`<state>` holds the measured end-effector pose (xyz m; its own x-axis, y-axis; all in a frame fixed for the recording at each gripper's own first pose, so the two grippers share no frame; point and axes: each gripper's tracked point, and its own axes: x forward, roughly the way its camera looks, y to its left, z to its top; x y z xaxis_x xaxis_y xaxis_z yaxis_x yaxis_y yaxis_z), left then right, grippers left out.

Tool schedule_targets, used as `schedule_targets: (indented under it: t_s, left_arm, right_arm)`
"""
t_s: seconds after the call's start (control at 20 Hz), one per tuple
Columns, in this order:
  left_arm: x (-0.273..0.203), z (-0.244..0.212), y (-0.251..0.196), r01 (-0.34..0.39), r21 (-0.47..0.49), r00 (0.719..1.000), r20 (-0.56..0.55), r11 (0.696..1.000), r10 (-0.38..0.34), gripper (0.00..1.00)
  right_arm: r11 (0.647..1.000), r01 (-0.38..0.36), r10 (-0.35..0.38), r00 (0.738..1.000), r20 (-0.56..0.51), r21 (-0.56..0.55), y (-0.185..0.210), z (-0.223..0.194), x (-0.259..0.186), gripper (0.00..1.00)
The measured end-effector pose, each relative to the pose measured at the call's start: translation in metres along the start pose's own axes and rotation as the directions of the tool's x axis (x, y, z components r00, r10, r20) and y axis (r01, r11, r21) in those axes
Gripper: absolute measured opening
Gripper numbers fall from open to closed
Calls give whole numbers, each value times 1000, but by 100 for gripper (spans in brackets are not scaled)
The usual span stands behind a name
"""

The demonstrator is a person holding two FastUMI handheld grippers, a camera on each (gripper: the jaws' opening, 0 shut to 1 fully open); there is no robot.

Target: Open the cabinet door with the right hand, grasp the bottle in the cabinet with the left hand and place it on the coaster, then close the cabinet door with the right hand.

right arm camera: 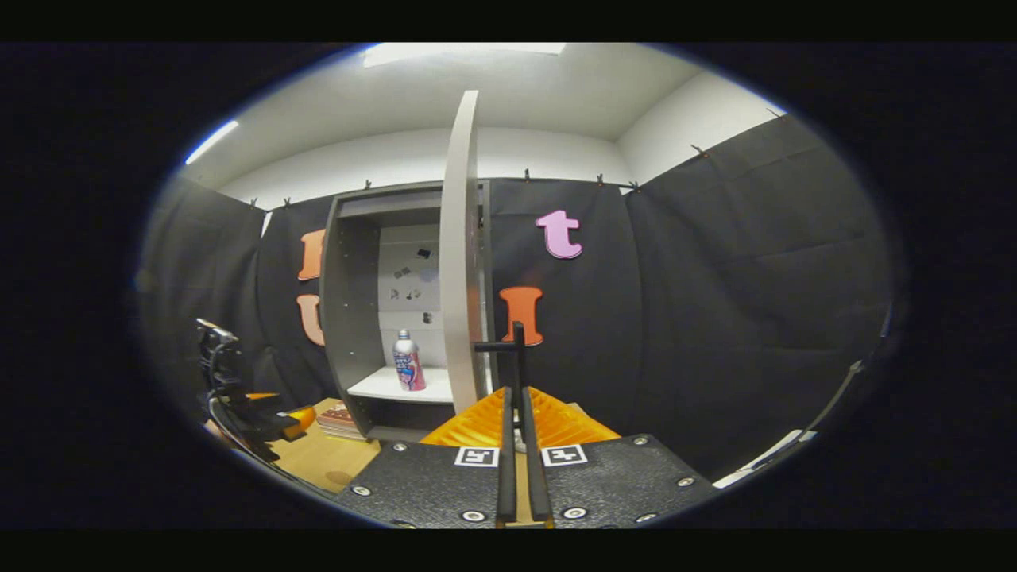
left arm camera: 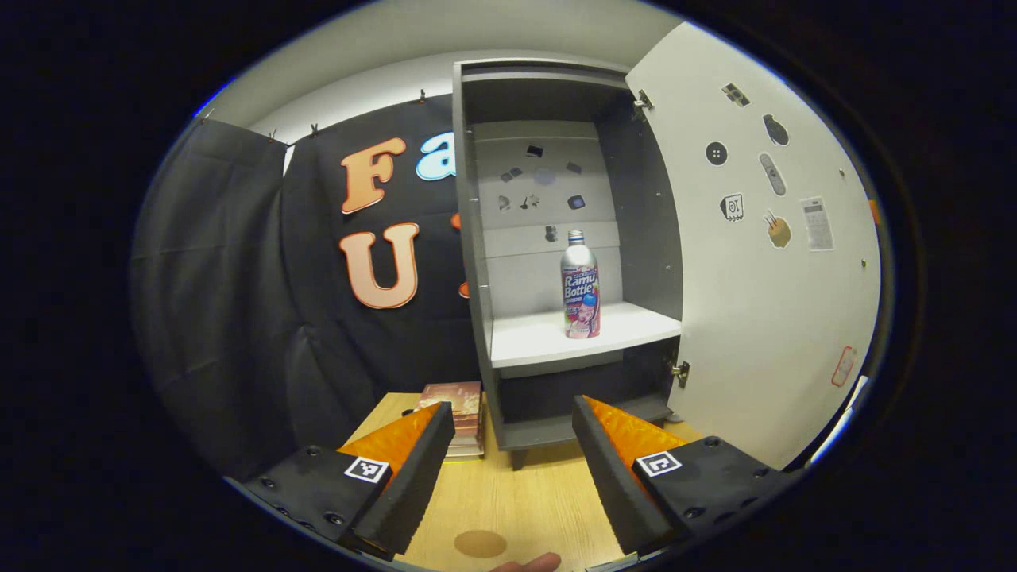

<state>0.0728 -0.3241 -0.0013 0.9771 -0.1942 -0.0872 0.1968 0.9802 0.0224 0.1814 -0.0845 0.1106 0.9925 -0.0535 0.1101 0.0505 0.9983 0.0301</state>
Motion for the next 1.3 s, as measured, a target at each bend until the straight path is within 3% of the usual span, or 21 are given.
schedule_targets:
  t_s: [0.05, 0.3, 0.4, 0.5, 0.55, 0.85, 0.9, 1.0, 1.05, 1.1, 1.3]
  left_arm:
    - [20, 7, -7, 14, -6, 1000, 12, 1000, -14, 100]
    - [112, 39, -44, 79, -30, 996, 48, 996, -77, 97]
    - [144, 52, -56, 90, -27, 994, 71, 996, -88, 97]
    - [168, 58, -70, 109, -15, 991, 85, 994, -107, 98]
    - [180, 60, -74, 110, -6, 990, 90, 994, -109, 98]
    - [234, 67, -86, 113, 1, 988, 101, 994, -113, 98]
    - [243, 68, -87, 111, 1, 989, 103, 994, -110, 98]
    - [257, 69, -89, 118, -3, 988, 102, 993, -117, 97]
    - [264, 68, -90, 123, -2, 988, 98, 992, -122, 95]
    - [270, 68, -91, 124, -1, 988, 96, 992, -124, 98]
    - [288, 68, -100, 137, 16, 985, 107, 991, -137, 98]
  right_arm:
    - [1000, 6, -6, 1000, 6, -2, 1, 1, 0, 13]
    - [998, 51, -51, 999, -3, -20, -3, 1, -5, 2]
    - [998, 59, -59, 998, -5, -25, -1, 1, -7, 6]
    - [999, 42, -43, 999, -10, -19, 4, -2, -8, 0]
    - [999, 35, -35, 999, -15, -12, 7, -2, -7, 6]
    - [999, -32, 32, 999, -34, 13, 29, -8, 0, 7]
    - [999, -40, 41, 998, -41, 19, 34, -9, 1, 1]
    - [998, -54, 55, 997, -62, 24, 39, -15, 2, 12]
    - [998, -51, 53, 996, -68, 20, 39, -16, 3, 11]
    - [998, -57, 58, 995, -78, 21, 41, -17, 6, 17]
    - [998, -53, 55, 994, -90, 23, 44, -20, 8, 17]
